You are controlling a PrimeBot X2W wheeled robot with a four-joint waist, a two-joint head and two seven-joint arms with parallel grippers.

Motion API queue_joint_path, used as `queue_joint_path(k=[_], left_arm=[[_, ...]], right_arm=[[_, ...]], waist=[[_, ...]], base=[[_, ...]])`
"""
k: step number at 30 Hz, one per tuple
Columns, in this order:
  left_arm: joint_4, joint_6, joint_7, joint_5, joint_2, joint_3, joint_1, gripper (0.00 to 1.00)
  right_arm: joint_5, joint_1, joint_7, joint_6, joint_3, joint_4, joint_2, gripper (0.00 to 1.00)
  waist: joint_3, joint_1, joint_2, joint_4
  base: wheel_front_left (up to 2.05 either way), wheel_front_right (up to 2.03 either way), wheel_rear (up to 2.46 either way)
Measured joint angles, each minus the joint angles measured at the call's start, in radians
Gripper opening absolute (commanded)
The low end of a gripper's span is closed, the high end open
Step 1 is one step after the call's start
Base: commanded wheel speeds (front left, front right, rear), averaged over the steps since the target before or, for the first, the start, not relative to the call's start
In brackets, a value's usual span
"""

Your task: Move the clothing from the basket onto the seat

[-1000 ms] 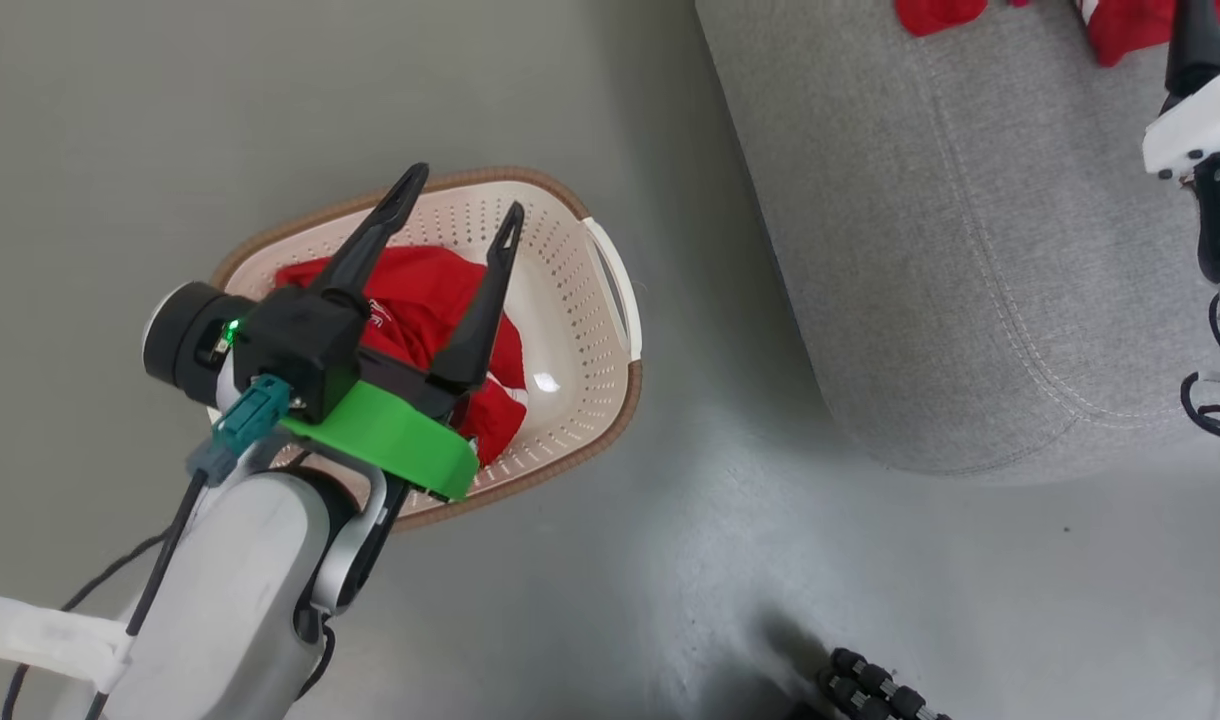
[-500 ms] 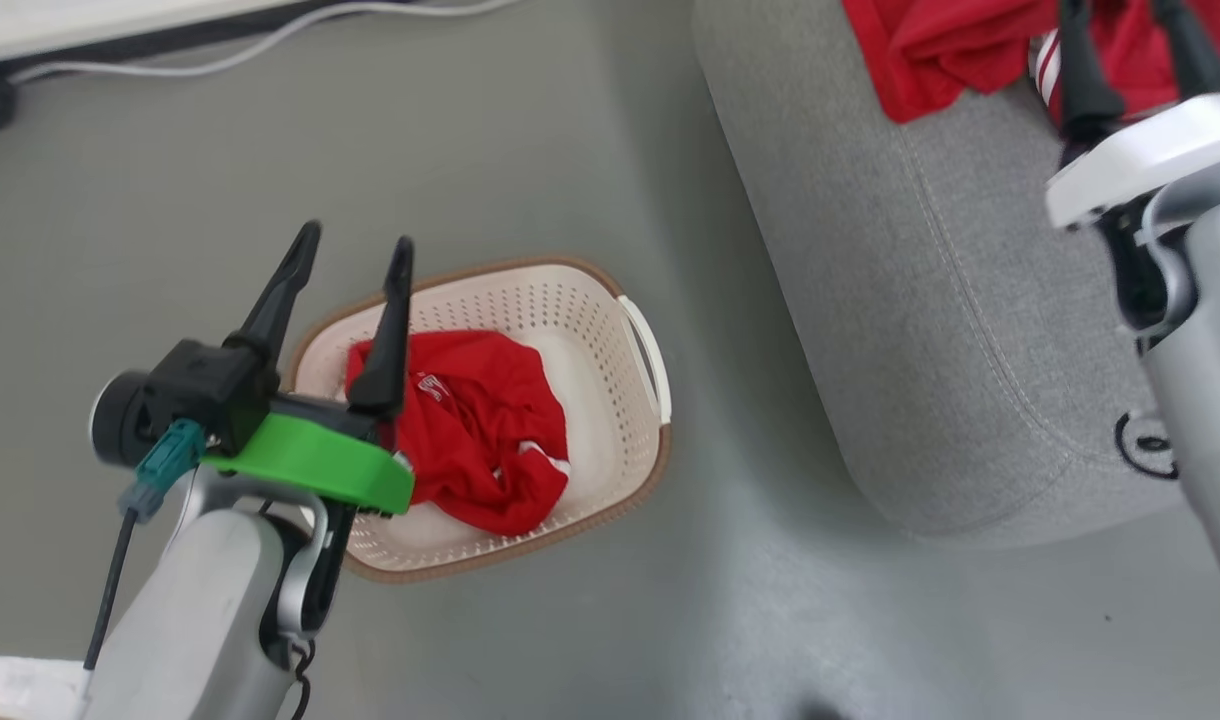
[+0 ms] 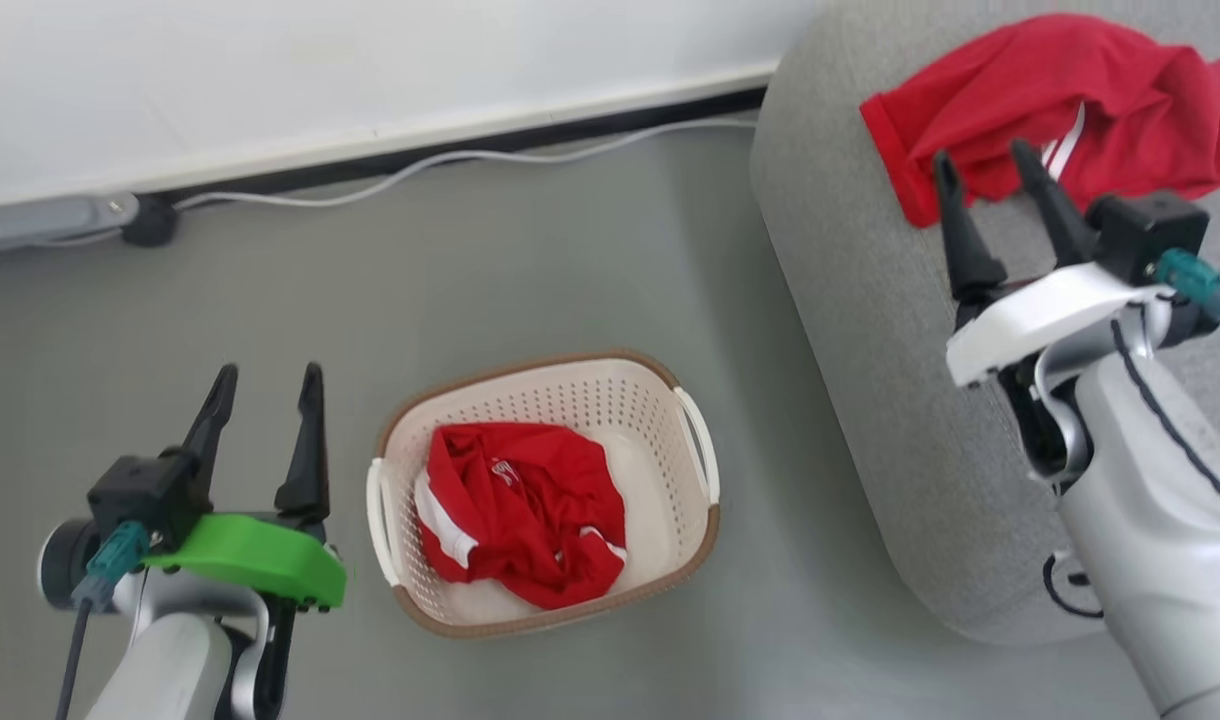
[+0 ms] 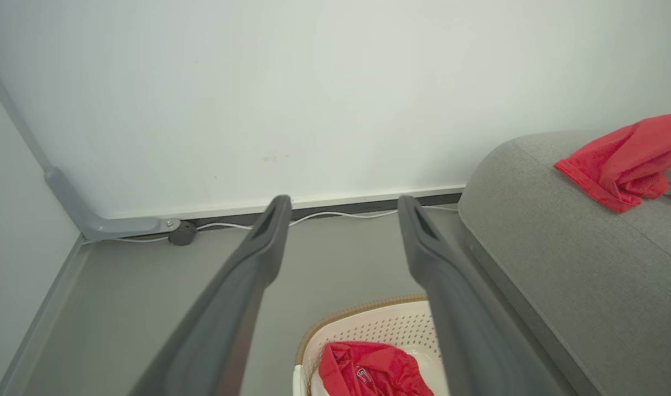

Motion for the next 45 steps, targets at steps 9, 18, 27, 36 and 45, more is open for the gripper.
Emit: queue_joint_path(k=[9,18,27,36,45], left_arm=[[-0.001,0.009,-0.009,0.0,0.0,0.072,0.103,1.0],[-0.008,0.009,-0.009,0.012,0.003,0.105,0.18,1.0],[-0.041,0.012,-0.009,0.042,-0.024,0.143,0.231,1.0],[-0.07,0.012,-0.012,0.064,-0.039,0.164,0.27,1.0],[-0.086,0.012,-0.012,0.072,-0.046,0.168,0.291,1.0]], right_arm=[[-0.021,0.159,0.0,-0.034,0.02,-0.081,0.047,1.0],[-0.038,0.284,0.0,-0.051,0.039,-0.136,0.057,1.0],[-0.039,0.368,0.0,-0.079,0.023,-0.202,0.063,1.0],[-0.046,0.417,0.0,-0.086,0.024,-0.241,0.065,1.0],[-0.049,0.444,0.0,-0.086,0.023,-0.272,0.065,1.0]], waist=[[-0.094,0.0,0.0,0.036],[-0.148,0.0,0.0,0.058],[-0.182,0.0,0.0,0.067],[-0.199,0.0,0.0,0.071],[-0.209,0.0,0.0,0.076]], base=[[0.0,0.0,0.0],[0.0,0.0,0.0],[0.0,0.0,0.0],[0.0,0.0,0.0],[0.0,0.0,0.0]])
